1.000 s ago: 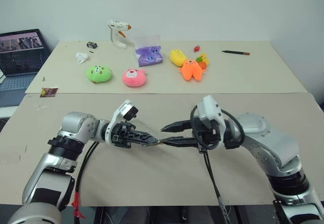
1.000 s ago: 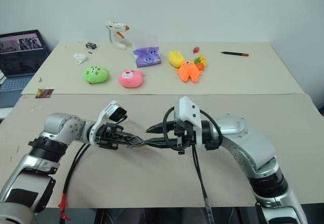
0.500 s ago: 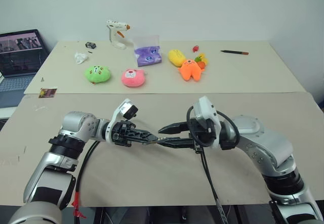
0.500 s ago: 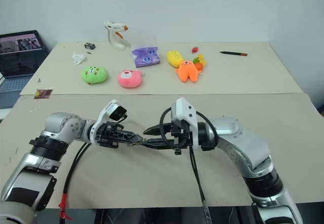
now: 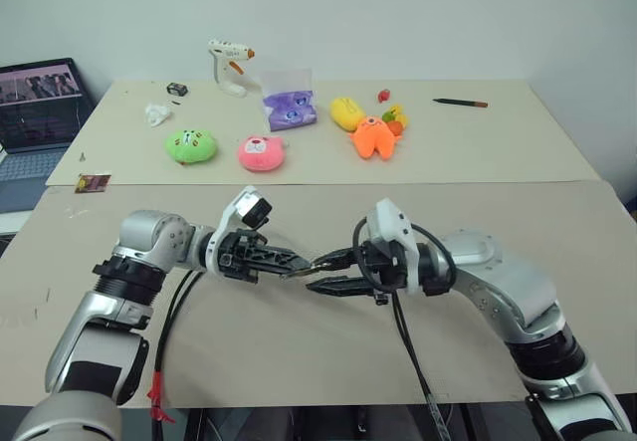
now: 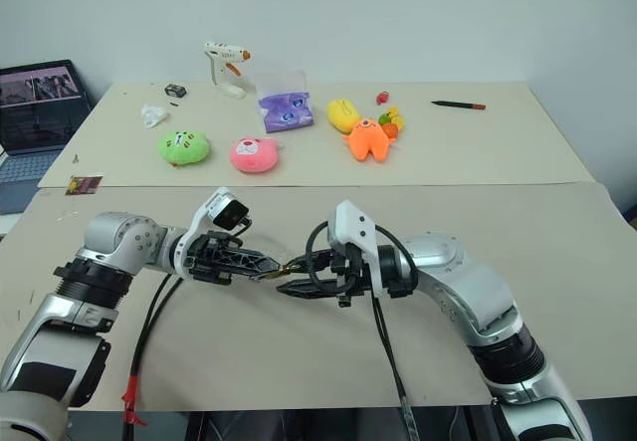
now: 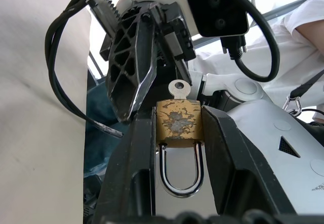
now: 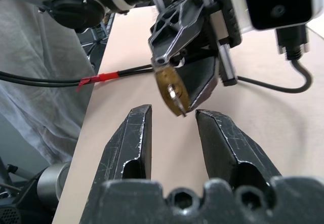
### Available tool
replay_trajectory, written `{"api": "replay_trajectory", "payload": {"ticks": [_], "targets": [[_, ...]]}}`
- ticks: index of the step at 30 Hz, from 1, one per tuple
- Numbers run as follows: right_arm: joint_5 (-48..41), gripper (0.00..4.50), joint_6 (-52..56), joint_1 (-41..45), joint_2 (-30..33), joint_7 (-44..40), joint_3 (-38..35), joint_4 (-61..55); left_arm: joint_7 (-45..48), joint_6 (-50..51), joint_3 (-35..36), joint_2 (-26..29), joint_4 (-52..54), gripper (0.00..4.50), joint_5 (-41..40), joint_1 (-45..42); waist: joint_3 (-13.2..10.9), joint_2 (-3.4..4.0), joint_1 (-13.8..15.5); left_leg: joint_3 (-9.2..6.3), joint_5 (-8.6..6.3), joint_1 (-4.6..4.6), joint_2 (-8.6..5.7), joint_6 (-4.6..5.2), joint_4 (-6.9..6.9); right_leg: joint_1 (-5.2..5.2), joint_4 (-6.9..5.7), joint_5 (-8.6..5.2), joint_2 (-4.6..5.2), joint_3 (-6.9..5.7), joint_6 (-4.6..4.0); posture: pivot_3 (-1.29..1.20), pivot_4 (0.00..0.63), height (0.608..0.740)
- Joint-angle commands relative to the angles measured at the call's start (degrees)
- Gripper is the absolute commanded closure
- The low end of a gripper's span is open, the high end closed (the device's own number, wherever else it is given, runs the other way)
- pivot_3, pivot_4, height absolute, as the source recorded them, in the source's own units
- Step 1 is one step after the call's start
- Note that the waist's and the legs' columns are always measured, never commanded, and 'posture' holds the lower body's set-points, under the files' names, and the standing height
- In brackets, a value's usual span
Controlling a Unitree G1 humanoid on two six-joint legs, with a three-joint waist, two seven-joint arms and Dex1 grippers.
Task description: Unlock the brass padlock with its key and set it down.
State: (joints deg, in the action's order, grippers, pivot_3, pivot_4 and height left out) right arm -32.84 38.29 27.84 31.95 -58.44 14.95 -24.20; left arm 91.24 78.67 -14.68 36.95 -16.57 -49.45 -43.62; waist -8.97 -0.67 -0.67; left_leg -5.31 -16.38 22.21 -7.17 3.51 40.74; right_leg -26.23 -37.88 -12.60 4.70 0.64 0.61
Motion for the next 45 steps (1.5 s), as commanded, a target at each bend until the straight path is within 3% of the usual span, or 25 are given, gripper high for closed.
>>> {"api": "replay_trajectory", "payload": {"ticks": [1,2,11,15,18,44,45], "targets": [[-0.68,3.81,-1.13,0.55,-0.51,0.13,-1.22,-1.42,0.62,-0.26,1.02,0.39,1.07,3.68,-0.72,-0.33,0.00,0.00,-0.01,0.00,0.00,0.00,0.00,0.00,0.00,0.00,0.00,0.00,0.00,0.00,0.00,0.00,0.150,0.740],[-0.81,4.02,-1.01,0.46,-0.36,0.06,-1.34,-1.68,0.74,-0.34,0.92,0.46,0.99,3.68,-0.67,-0.25,0.00,0.00,0.00,0.00,0.00,0.00,0.00,0.00,0.00,0.00,-0.01,0.00,0.00,0.00,0.00,0.00,0.150,0.740],[-1.27,4.02,-0.15,0.64,0.12,0.27,-2.41,-1.12,1.05,-0.99,0.26,0.33,0.08,3.68,-0.15,-0.67,0.00,0.00,0.00,0.00,0.00,0.00,0.00,0.00,0.00,0.00,-0.01,0.00,0.00,0.00,0.00,0.00,0.150,0.740],[-1.51,3.17,0.52,0.82,0.30,0.27,-2.67,-0.73,0.88,-1.14,0.29,0.17,0.29,3.68,-0.12,-0.58,0.00,0.00,0.00,0.00,0.00,0.00,0.00,0.00,0.00,0.00,-0.01,0.00,0.00,0.00,0.00,0.00,0.150,0.740],[-0.47,2.07,-0.81,0.87,0.82,-0.43,-2.64,-0.62,1.05,-1.39,0.21,0.27,0.13,3.68,0.04,-0.45,0.00,0.00,-0.01,0.00,0.00,0.00,0.00,0.00,0.00,0.00,-0.01,0.00,0.00,0.00,0.00,0.00,0.150,0.740],[-6.01,2.07,1.63,1.60,0.33,0.46,-4.46,-4.30,0.17,-1.01,0.53,-0.93,0.36,3.68,-0.20,-0.59,0.00,0.00,-0.02,0.00,0.00,-0.01,0.00,0.00,0.00,0.00,0.00,0.00,0.00,0.01,0.00,0.00,0.150,0.740],[-5.81,2.30,1.53,1.47,0.30,0.51,-4.27,-4.21,0.12,-1.04,0.56,-0.97,0.29,3.68,-0.17,-0.60,0.00,0.00,-0.02,0.00,0.00,0.00,0.00,0.00,0.00,0.00,-0.01,0.00,0.00,0.01,0.00,0.00,0.150,0.740]]}}
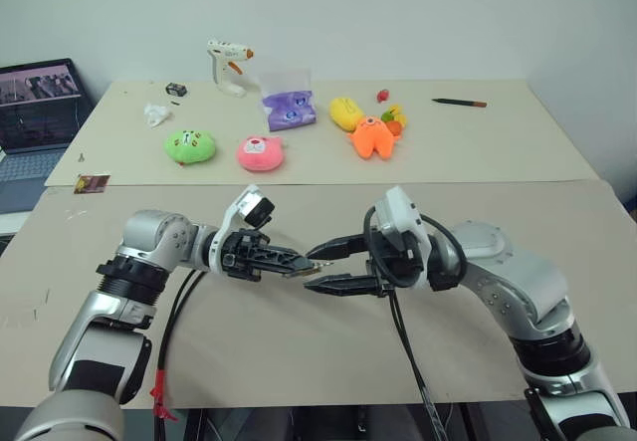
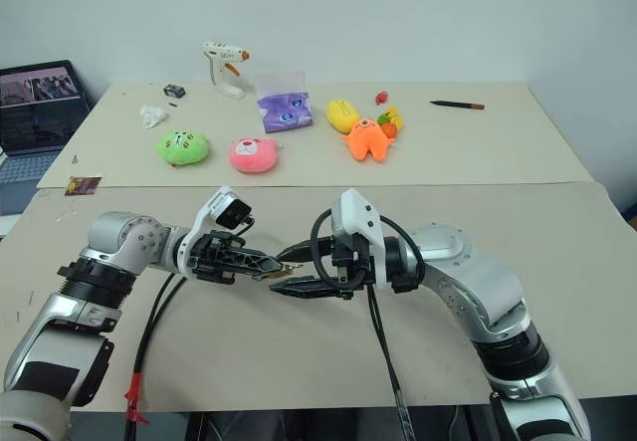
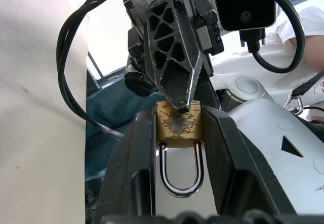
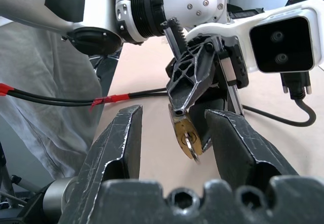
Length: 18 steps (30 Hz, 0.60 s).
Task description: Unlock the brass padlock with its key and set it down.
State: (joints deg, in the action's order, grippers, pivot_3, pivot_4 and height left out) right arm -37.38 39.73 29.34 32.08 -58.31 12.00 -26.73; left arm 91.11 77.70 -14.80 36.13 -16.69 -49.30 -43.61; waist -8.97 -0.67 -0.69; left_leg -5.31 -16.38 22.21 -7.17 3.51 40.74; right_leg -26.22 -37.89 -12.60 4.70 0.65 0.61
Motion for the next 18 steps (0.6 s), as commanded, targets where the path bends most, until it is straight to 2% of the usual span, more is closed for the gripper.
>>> {"api": "replay_trajectory", "payload": {"ticks": [1,6,7,18], "targets": [[-1.03,2.60,-0.02,-0.15,0.13,0.44,-1.10,-1.58,0.23,-0.11,0.69,-0.16,0.38,3.68,-0.29,-0.61,0.00,0.00,0.00,0.00,0.00,0.00,0.00,0.00,0.00,0.00,0.00,0.00,0.00,0.00,0.00,0.00,0.150,0.740],[-0.80,4.16,-0.23,-0.37,0.15,0.56,-0.72,-1.29,0.25,-0.35,0.73,-0.20,0.05,3.68,-0.11,-0.74,0.00,0.00,-0.01,0.00,0.00,0.00,0.00,0.00,0.00,-0.01,0.00,0.00,0.00,0.00,0.00,0.00,0.150,0.740],[-0.71,4.36,-0.31,-0.38,0.17,0.56,-0.64,-1.24,0.27,-0.36,0.76,-0.18,0.03,3.68,-0.10,-0.74,0.00,0.00,-0.02,0.00,0.00,0.00,0.00,0.00,0.00,-0.01,0.00,0.00,0.00,0.00,0.00,0.00,0.150,0.740],[0.78,4.46,-1.52,-0.01,0.43,-0.35,0.38,-0.17,0.33,-0.30,1.68,-0.20,-0.78,3.68,-0.39,-1.23,0.00,0.00,-0.02,0.00,0.00,0.00,0.00,0.00,0.00,-0.01,-0.01,0.00,-0.01,0.00,0.00,0.00,0.150,0.740]]}}
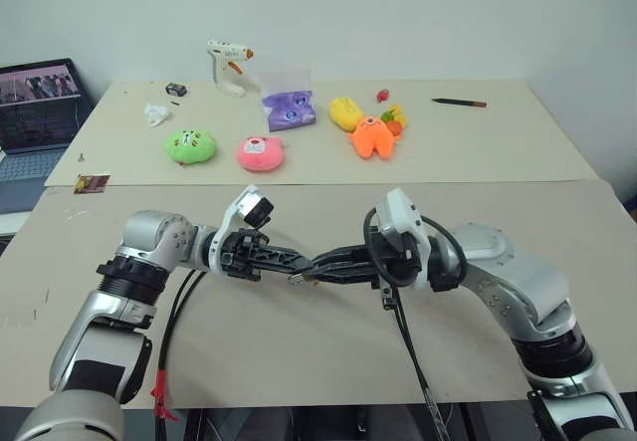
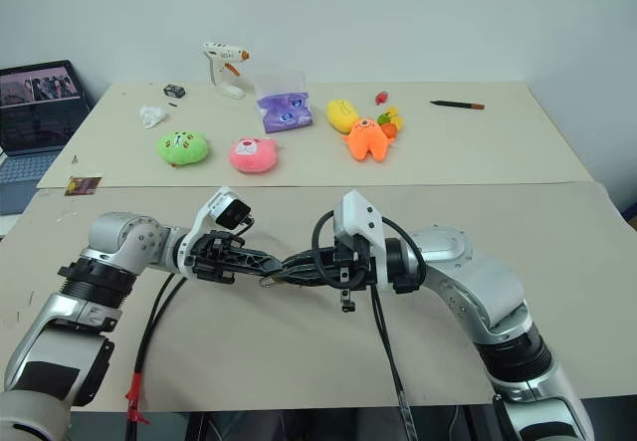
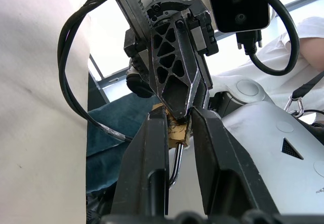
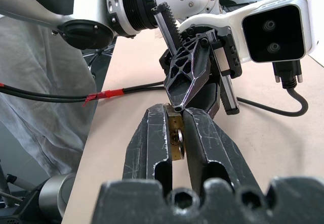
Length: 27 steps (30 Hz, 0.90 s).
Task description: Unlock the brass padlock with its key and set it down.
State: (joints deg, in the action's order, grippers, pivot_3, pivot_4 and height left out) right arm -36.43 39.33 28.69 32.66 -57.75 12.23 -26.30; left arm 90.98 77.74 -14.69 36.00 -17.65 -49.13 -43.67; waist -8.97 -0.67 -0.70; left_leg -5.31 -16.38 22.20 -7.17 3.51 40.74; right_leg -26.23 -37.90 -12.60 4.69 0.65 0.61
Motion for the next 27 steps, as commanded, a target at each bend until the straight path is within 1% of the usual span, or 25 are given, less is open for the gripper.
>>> {"api": "replay_trajectory", "payload": {"ticks": [1,12,13,14,15,18,19,20,22,23,24,27], "targets": [[0.08,4.46,-1.31,0.71,-0.30,-0.80,0.19,-0.54,0.40,-0.38,1.64,-0.03,0.27,3.68,-0.59,-1.04,0.00,0.00,0.01,0.00,0.00,0.00,0.00,0.00,0.00,0.00,0.00,0.00,0.00,0.00,0.00,0.00,0.150,0.740],[0.19,4.46,-1.09,1.20,-0.74,-1.10,-0.01,-0.29,-1.10,-4.23,2.17,-0.24,0.07,3.68,0.98,0.13,0.00,0.00,0.03,0.00,0.00,0.00,0.00,0.00,0.00,0.00,0.00,0.00,0.01,0.00,0.00,0.00,0.150,0.740],[0.27,4.46,-1.08,1.24,-0.79,-1.16,-0.03,-0.24,-2.52,-4.54,2.69,-0.95,-1.45,3.68,1.58,-0.25,0.00,0.00,0.03,0.00,0.00,0.00,0.00,0.00,0.00,0.00,0.00,0.00,0.01,0.00,0.00,0.00,0.150,0.740],[0.26,4.46,-1.02,1.24,-0.82,-1.21,-0.06,-0.23,-2.94,-5.18,3.05,-1.35,-2.22,3.18,1.90,-0.40,0.00,0.00,0.03,0.00,0.00,0.00,0.00,0.00,0.00,0.00,0.00,0.00,0.01,0.00,0.00,0.00,0.150,0.740],[0.31,4.46,-1.01,1.21,-0.83,-1.25,-0.04,-0.25,-2.71,-5.45,3.31,-1.45,-2.59,3.05,1.86,-0.50,0.00,0.00,0.05,0.00,0.00,-0.01,0.00,0.00,0.00,0.01,0.00,0.00,0.01,0.00,0.00,0.00,0.150,0.740],[0.38,4.46,-0.97,1.16,-0.83,-1.28,-0.04,-0.31,-2.95,-5.85,4.37,-1.86,-3.60,1.94,2.15,-0.78,0.00,0.00,-0.03,0.00,0.00,0.00,0.00,0.00,0.00,0.00,0.00,0.00,0.00,0.00,0.00,0.00,0.150,0.740],[0.37,4.46,-0.94,1.15,-0.81,-1.30,-0.07,-0.31,-3.14,-5.84,4.86,-2.04,-4.35,1.74,2.14,-1.07,0.00,0.00,0.00,0.00,0.00,0.01,0.00,0.00,0.00,0.00,0.00,0.00,0.00,0.00,0.00,0.00,0.150,0.740],[0.38,4.46,-0.93,1.10,-0.78,-1.31,-0.11,-0.32,-3.32,-5.96,5.39,-2.16,-5.32,1.24,2.20,-1.44,0.00,0.00,0.02,0.00,0.00,0.00,0.00,0.00,0.00,0.00,0.00,0.00,0.01,0.00,0.00,0.00,0.150,0.740],[0.33,4.46,-0.85,1.05,-0.72,-1.33,-0.17,-0.33,-3.33,-6.78,5.93,-2.06,-6.42,0.46,2.69,-1.75,0.00,0.00,0.01,0.00,0.00,0.01,0.00,0.00,0.00,-0.01,0.00,0.00,-0.01,-0.01,0.00,0.00,0.150,0.740],[0.35,4.46,-0.84,1.04,-0.71,-1.31,-0.20,-0.32,-3.22,-7.29,6.08,-1.85,-6.80,0.16,3.02,-1.76,0.00,0.00,0.00,0.00,0.00,0.00,-0.01,0.00,0.00,0.00,-0.01,0.00,0.00,0.00,0.00,0.00,0.150,0.740],[0.33,4.46,-0.82,0.99,-0.67,-1.28,-0.27,-0.33,-3.08,-7.97,6.06,-1.53,-6.88,0.03,3.54,-1.59,0.00,0.00,0.00,0.00,0.00,0.00,-0.01,0.00,0.00,0.00,0.00,0.00,0.00,0.00,0.00,0.00,0.150,0.740],[0.37,4.46,-0.73,0.93,-0.40,-1.29,-0.59,0.02,-3.24,-14.02,4.80,-0.38,-6.04,0.03,7.48,0.77,0.00,0.00,-0.02,0.00,0.00,0.00,0.00,0.00,0.00,-0.01,0.00,0.00,0.00,0.00,0.00,0.00,0.150,0.740]]}}
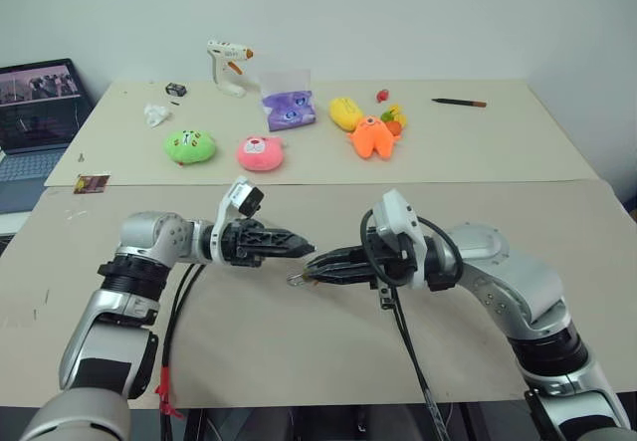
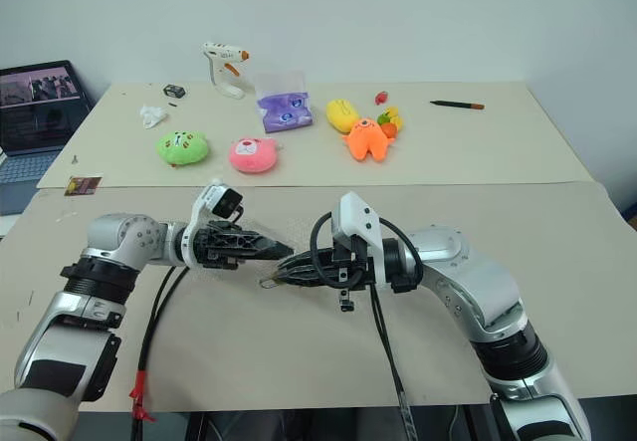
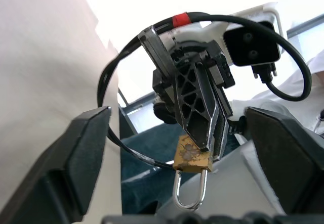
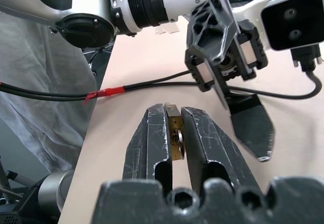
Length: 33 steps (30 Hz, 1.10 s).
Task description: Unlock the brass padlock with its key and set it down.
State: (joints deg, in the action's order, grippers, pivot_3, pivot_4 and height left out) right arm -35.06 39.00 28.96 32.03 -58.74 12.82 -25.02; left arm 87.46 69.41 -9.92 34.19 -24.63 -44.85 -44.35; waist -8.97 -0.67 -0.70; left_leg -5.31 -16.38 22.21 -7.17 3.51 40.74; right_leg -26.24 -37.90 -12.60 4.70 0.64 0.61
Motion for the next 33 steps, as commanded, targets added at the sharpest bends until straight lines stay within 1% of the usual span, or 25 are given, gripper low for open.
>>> {"api": "replay_trajectory", "payload": {"ticks": [1,5,7,10,14,15,16,17,18,20,23,28,33], "targets": [[-1.02,4.46,-0.30,0.83,0.27,-0.22,-1.44,-0.92,-0.60,-7.47,-0.29,1.46,1.20,0.03,4.62,2.47,0.00,0.00,-0.06,0.00,0.00,-0.01,0.00,0.00,0.00,0.00,0.00,0.00,0.00,0.00,0.00,0.00,0.150,0.740],[-2.57,4.46,1.01,2.14,0.08,0.74,-3.47,-0.14,-7.45,-19.50,-1.26,-0.16,4.62,0.03,12.31,8.67,0.00,0.00,-0.01,0.00,0.00,-0.05,0.00,0.00,-0.04,0.05,0.04,0.00,0.02,0.02,-0.01,0.00,0.150,0.740],[-3.28,4.46,1.54,2.59,-0.10,0.92,-3.98,-0.14,-10.57,-21.21,0.16,-1.99,6.38,0.03,12.81,10.40,0.00,0.00,0.09,0.00,0.00,0.00,0.00,0.00,-0.03,0.01,0.05,0.00,0.02,0.01,-0.01,0.00,0.150,0.740],[-3.72,4.46,1.91,2.87,0.04,0.95,-4.25,-0.13,-15.58,-23.51,3.12,-4.91,7.82,0.77,12.95,11.48,0.00,0.00,0.90,-0.01,0.00,-0.01,0.00,0.00,-0.01,0.06,0.09,0.01,0.05,-0.01,-0.01,0.00,0.150,0.740],[-4.00,4.46,2.08,3.22,0.15,0.98,-4.29,0.12,-18.67,-26.49,5.25,-7.05,9.89,2.24,13.08,12.55,0.00,0.00,1.13,-0.01,0.00,0.01,0.00,0.00,-0.02,0.06,0.15,0.01,0.04,-0.01,0.00,0.00,0.150,0.740],[-4.15,4.46,2.17,3.21,0.16,0.97,-4.35,0.04,-19.59,-26.35,6.11,-7.63,10.57,2.57,12.35,12.63,0.00,0.00,1.12,-0.01,0.00,0.01,0.00,0.00,-0.03,0.04,0.15,0.01,0.04,-0.01,0.00,0.00,0.150,0.740],[-4.29,4.46,2.30,3.19,0.15,0.98,-4.40,-0.01,-20.33,-26.01,7.00,-8.18,11.28,3.06,11.59,12.66,0.00,0.00,1.12,-0.01,0.00,0.02,0.00,0.00,-0.04,0.02,0.14,0.01,0.04,-0.01,0.00,0.00,0.150,0.740],[-4.33,4.46,2.34,3.15,0.16,0.97,-4.43,-0.03,-21.03,-25.45,7.85,-8.66,12.08,3.31,10.85,12.57,0.00,0.00,1.12,-0.01,0.00,0.02,0.01,0.00,-0.04,0.02,0.14,0.01,0.03,-0.02,0.00,0.00,0.150,0.740],[-4.38,4.46,2.39,3.13,0.13,0.99,-4.47,0.01,-21.53,-24.89,8.52,-9.01,12.80,3.75,10.26,12.49,0.00,0.00,1.10,-0.01,0.00,0.02,0.00,0.00,-0.03,0.02,0.15,0.01,0.04,-0.02,0.00,0.00,0.150,0.740],[-4.20,4.46,2.23,2.95,0.21,0.90,-4.44,0.25,-22.20,-23.72,9.40,-9.39,14.16,4.47,9.36,12.52,0.00,0.00,1.06,-0.01,0.00,0.03,0.00,0.00,-0.03,0.03,0.15,0.01,0.04,-0.02,0.00,0.00,0.150,0.740],[-3.11,4.46,1.17,2.57,0.82,0.40,-4.37,1.58,-22.41,-21.09,9.89,-9.06,16.96,4.47,7.47,13.05,0.00,0.00,1.04,-0.01,0.00,0.01,0.01,0.00,-0.03,0.05,0.15,0.01,0.03,-0.02,0.00,0.00,0.150,0.740],[-1.57,4.46,-0.41,3.36,1.36,-0.36,-4.73,4.55,-20.46,-15.24,8.68,-6.21,23.97,4.47,3.71,15.26,0.00,0.00,0.87,-0.01,-0.01,0.01,0.00,0.01,-0.03,0.05,0.15,0.01,0.03,-0.02,0.00,0.00,0.150,0.740],[-0.61,4.46,-1.54,4.39,1.78,-1.21,-5.12,6.60,-20.89,-12.70,8.93,-5.17,27.39,4.47,1.38,16.38,0.00,0.00,0.71,-0.01,0.00,-0.01,0.01,0.00,-0.03,0.06,0.15,0.01,0.02,-0.01,0.00,0.00,0.150,0.740]]}}
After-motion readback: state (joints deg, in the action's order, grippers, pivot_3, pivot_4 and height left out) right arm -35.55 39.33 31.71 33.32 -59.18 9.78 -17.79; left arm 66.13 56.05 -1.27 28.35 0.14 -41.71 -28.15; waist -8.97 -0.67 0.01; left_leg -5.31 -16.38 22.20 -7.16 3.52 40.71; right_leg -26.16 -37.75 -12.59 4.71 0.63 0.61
